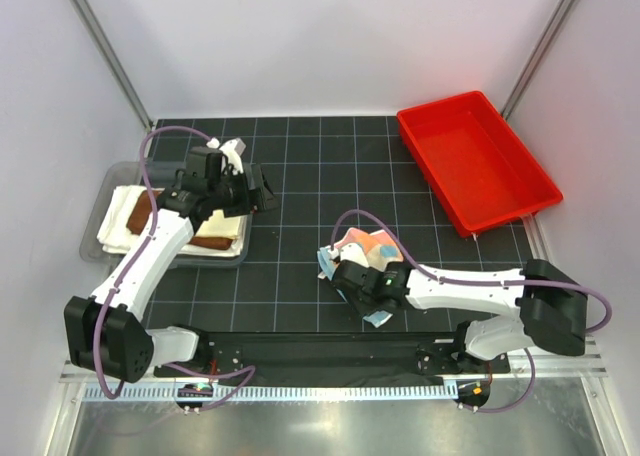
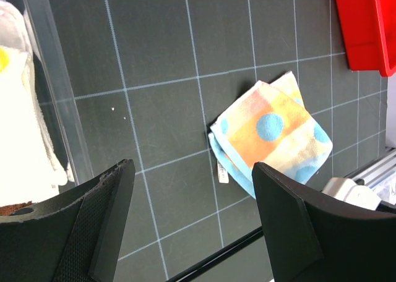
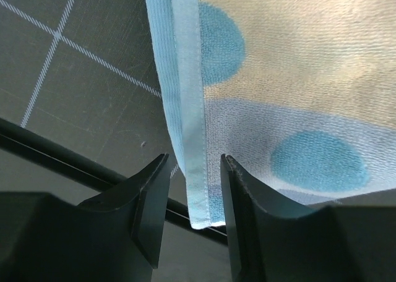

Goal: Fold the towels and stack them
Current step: Flatten out the crumpled towel

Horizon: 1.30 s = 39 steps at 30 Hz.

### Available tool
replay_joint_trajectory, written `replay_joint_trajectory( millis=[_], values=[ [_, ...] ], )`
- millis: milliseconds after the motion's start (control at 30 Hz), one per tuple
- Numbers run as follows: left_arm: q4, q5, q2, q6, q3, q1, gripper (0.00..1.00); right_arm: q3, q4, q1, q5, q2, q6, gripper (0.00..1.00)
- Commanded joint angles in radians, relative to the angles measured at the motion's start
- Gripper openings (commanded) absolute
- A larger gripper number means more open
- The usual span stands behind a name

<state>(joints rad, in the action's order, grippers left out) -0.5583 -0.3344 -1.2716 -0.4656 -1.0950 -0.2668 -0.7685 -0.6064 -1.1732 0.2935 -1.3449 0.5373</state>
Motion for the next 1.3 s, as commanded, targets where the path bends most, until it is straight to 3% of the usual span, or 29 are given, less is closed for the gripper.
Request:
replay_joint_trajectory(
  millis=[0,200,367,433,533,567,633,733,833,933,1033,1267],
  values=[
    [-0.002,-0.032,0.023,0.019,0.007,0.001,0.81,-0.003,0.031,-0.025,0.030,-0.022,0.013,0.46],
    [-0.011,-0.031,0.014,0.030,-0.006,0.000,0.81,-0.003,-0.010,-0.063,0.143,-0.098,0.068,0.44],
    [-0.026,-0.023,0.018,0.051,-0.017,0.001,0.81,-0.026,-0.048,-0.079,0.203,-0.053,0.105,0.17],
    [-0.026,-0.026,0.017,0.065,-0.019,0.001,0.81,-0.046,-0.079,-0.079,0.203,-0.024,0.105,0.17],
    [-0.026,-0.025,0.003,0.082,-0.028,0.001,0.82,-0.074,-0.093,-0.077,0.182,0.023,0.090,0.25],
    [-0.031,-0.026,-0.003,0.085,-0.032,0.000,0.82,-0.078,-0.098,-0.080,0.180,0.024,0.090,0.22],
    [-0.035,-0.041,-0.015,0.084,-0.039,0.001,0.82,-0.075,-0.099,-0.079,0.179,0.021,0.089,0.03],
    [-0.034,-0.061,-0.026,0.087,-0.037,0.000,0.81,-0.071,-0.093,-0.079,0.185,0.024,0.099,0.01],
    [-0.035,-0.065,-0.029,0.097,-0.040,0.001,0.82,-0.061,-0.079,-0.078,0.182,0.033,0.102,0.01],
    [-0.034,-0.064,-0.029,0.097,-0.043,0.001,0.81,-0.034,-0.032,-0.079,0.107,0.038,0.075,0.17],
    [-0.035,-0.068,-0.037,0.097,-0.049,0.001,0.82,-0.008,-0.026,-0.079,0.108,0.001,0.066,0.27],
    [-0.038,-0.071,-0.044,0.105,-0.052,0.000,0.81,0.014,-0.053,-0.079,0.114,-0.046,0.104,0.32]
  ],
)
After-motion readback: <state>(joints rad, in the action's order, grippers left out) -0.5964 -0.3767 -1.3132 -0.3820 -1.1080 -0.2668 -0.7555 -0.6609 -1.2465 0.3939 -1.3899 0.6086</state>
